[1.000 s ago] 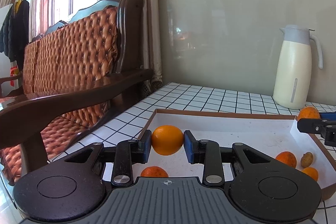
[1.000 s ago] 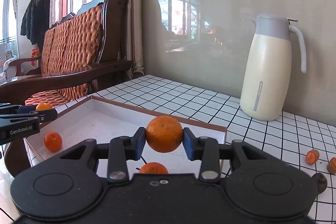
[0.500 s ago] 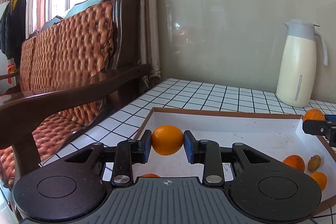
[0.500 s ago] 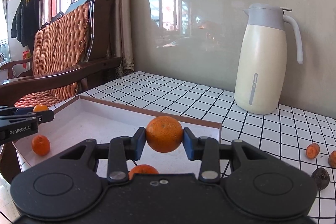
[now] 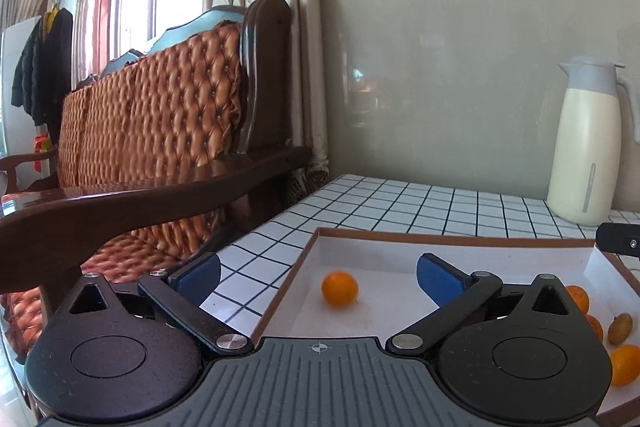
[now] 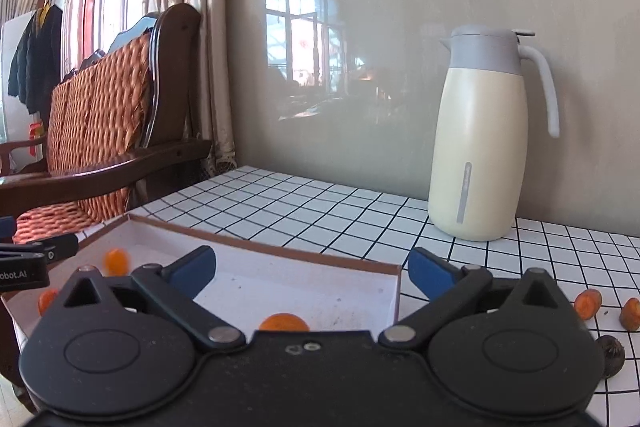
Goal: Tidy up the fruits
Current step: 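Open both grippers to drop the tangerine and orange into the tray, then move both open grippers back toward the carrots and plum on the table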
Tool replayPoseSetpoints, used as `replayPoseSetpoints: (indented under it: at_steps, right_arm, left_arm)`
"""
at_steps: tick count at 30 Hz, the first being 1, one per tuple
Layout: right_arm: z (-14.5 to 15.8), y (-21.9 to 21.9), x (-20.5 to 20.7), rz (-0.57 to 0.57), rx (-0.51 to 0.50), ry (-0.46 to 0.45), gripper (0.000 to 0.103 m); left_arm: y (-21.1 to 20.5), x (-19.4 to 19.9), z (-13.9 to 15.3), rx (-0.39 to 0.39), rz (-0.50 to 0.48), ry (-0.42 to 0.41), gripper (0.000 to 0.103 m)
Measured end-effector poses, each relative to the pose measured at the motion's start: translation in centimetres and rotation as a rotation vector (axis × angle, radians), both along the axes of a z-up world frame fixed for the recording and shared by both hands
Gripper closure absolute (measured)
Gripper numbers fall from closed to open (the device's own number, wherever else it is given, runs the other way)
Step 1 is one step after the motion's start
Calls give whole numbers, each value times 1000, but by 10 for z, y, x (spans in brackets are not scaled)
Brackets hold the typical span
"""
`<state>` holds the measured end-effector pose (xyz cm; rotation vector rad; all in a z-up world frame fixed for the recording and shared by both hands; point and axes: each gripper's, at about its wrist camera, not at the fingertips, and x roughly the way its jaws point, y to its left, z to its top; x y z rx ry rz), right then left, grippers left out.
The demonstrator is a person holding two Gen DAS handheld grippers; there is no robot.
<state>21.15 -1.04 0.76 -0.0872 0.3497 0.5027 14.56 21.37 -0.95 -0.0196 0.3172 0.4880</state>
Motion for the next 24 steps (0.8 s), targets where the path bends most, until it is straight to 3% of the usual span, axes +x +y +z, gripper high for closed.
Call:
replayPoseSetpoints:
  at_steps: [24]
  right_arm:
    - [-1,-12,-7,-12,-6,31,6]
  left_arm:
    - [-13,-9,0,7,-17,16,0]
